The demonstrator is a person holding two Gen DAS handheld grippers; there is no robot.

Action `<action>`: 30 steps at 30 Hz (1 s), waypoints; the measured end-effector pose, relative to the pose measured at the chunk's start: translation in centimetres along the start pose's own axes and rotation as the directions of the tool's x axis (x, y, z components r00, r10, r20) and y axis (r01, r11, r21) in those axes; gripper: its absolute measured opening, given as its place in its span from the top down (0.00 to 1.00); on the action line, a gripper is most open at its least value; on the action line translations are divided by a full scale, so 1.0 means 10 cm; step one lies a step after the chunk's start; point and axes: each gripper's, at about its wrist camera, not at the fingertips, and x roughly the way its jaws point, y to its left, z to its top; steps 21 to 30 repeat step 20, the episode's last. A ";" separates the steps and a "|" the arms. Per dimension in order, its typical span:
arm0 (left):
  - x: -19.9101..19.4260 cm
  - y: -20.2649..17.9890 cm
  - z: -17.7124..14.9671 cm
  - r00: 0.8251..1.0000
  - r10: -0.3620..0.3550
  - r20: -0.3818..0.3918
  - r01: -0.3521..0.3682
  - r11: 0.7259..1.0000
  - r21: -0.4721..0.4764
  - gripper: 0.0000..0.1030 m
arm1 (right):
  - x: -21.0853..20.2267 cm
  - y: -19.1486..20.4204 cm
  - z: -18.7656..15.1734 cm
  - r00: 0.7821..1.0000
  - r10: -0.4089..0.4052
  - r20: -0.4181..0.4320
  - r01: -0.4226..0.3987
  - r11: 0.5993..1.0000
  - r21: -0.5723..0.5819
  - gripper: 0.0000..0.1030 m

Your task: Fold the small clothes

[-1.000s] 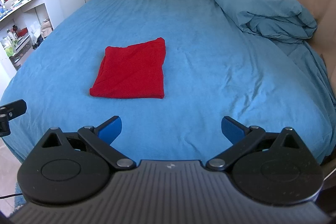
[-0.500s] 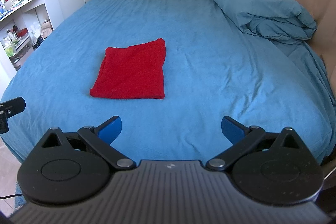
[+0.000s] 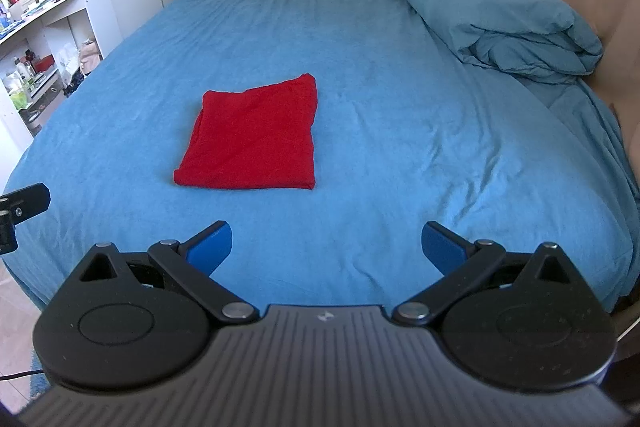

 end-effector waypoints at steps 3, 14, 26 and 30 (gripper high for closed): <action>-0.01 -0.01 0.00 1.000 0.007 0.004 -0.007 1.000 -0.001 0.00 | -0.01 0.01 -0.01 1.000 -0.002 0.001 0.002 1.000 0.002 0.00; -0.05 0.03 -0.02 1.000 -0.001 0.014 0.001 1.000 -0.024 0.00 | -0.01 0.02 -0.01 1.000 -0.001 0.000 0.001 1.000 0.009 0.00; -0.05 0.09 -0.01 1.000 -0.020 0.018 0.020 0.999 -0.046 0.00 | -0.01 0.01 -0.01 1.000 0.000 -0.001 0.000 1.000 0.008 0.00; -0.05 0.09 -0.01 1.000 -0.020 0.018 0.020 0.999 -0.046 0.00 | -0.01 0.01 -0.01 1.000 0.000 -0.001 0.000 1.000 0.008 0.00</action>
